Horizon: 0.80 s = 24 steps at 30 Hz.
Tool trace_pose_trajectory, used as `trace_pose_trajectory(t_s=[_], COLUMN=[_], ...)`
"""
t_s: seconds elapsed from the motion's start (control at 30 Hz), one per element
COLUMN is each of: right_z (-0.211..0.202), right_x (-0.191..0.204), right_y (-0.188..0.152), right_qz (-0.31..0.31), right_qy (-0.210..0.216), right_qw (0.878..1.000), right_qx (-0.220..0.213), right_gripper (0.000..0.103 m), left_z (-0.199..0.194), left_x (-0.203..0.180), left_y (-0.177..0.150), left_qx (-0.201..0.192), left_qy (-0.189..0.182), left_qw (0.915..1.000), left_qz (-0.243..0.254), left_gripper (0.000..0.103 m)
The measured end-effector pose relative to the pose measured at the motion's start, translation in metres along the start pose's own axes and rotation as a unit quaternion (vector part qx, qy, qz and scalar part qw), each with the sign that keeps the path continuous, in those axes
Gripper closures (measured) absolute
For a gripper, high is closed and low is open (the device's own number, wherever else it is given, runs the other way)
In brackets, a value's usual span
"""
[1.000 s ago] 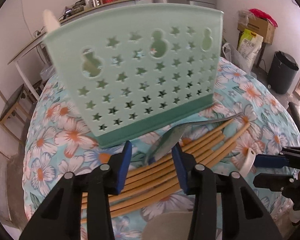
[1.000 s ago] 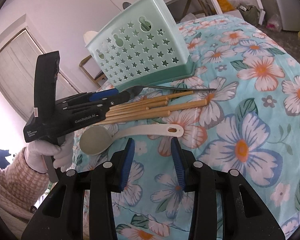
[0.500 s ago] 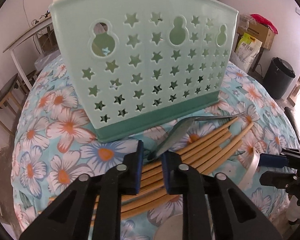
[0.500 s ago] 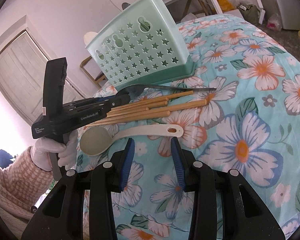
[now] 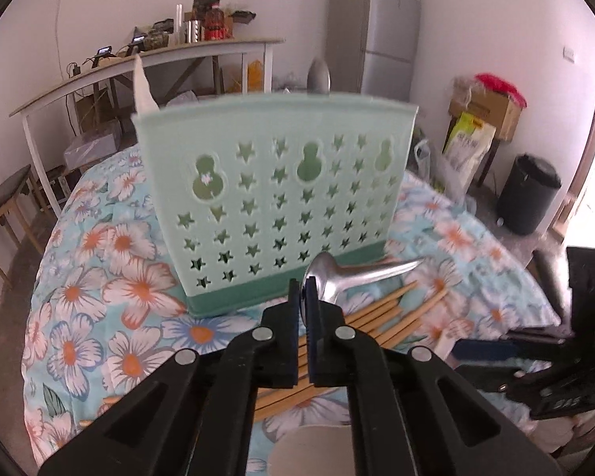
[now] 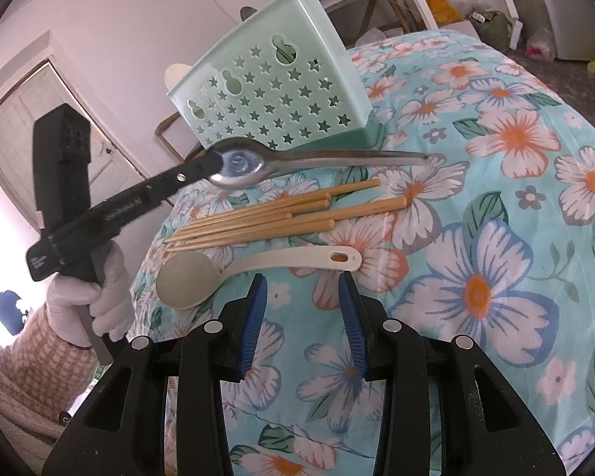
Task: Organize utensils
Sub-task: 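Lift the metal spoon with the left gripper while the right gripper grasps the white plastic spoon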
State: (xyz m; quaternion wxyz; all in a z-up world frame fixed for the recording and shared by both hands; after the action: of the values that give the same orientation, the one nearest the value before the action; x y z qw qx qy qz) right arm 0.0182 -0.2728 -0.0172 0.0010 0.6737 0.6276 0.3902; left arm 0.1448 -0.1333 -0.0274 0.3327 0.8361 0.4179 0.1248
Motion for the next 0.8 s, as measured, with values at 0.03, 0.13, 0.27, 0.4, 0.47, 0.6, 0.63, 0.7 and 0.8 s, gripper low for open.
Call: trace_pose_trajectory(t_s=[0.03,0.13,0.27,0.4,0.47,0.6,0.63,0.7,0.8], right_z=[-0.002,-0.009,-0.015,-0.007,0.000,0.018,0.024,0.036,0.055], right_x=[0.001,0.008,0.030,0.067,0.086,0.122,0.130,0.142,0.153], right_y=[-0.001,-0.004,-0.009,-0.018,-0.022,-0.036,-0.039,-0.044,-0.050], right_qz=[-0.001,-0.019,-0.074,-0.168,-0.215,-0.318,-0.340,-0.380,-0.428], right_qy=[-0.003,-0.022,-0.050,-0.086,-0.106,-0.143,-0.152,-0.172,-0.197], right_qw=[1.000,1.000,0.996,0.982,0.971,0.937,0.928,0.908,0.882], right_qx=[-0.002,-0.009,-0.016,-0.008,-0.006,-0.013,-0.014,-0.018,-0.011], right_gripper=[0.066,0.064,0.064,0.062,0.060,0.058,0.058,0.058,0.065], left_z=[-0.005,-0.018,-0.040,-0.061,-0.072,-0.088,-0.091,-0.101,-0.116], left_x=[-0.001,-0.002,0.002,0.008,0.014,0.024,0.027,0.034,0.043], left_y=[0.000,0.002,0.000,-0.006,-0.012,-0.023,-0.027,-0.033,-0.042], left_qx=[-0.005,-0.020,-0.037,-0.052,-0.059,-0.068,-0.070,-0.076,-0.085], left_qy=[-0.002,-0.005,-0.011,-0.016,-0.016,-0.016,-0.015,-0.013,-0.009], left_qw=[1.0000,0.9998,0.9988,0.9971,0.9958,0.9931,0.9924,0.9905,0.9877], left_qz=[-0.003,-0.009,-0.029,-0.053,-0.068,-0.094,-0.101,-0.114,-0.131], left_gripper=[0.102,0.102,0.102,0.102,0.102,0.102,0.102,0.102,0.102])
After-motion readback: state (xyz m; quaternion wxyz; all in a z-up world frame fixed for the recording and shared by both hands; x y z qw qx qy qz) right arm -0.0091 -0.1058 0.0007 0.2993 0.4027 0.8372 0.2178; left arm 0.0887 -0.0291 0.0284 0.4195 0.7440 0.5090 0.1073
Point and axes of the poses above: each gripper's, at about its wrist camera, not at the fingertips, and z roughly the way its jaws point, x to its left, y to its top, the point moved 3 cm from there along z, roughly the way its jaws point, and after that the axes turned 9 degrees about x, right-handed, at the moved point
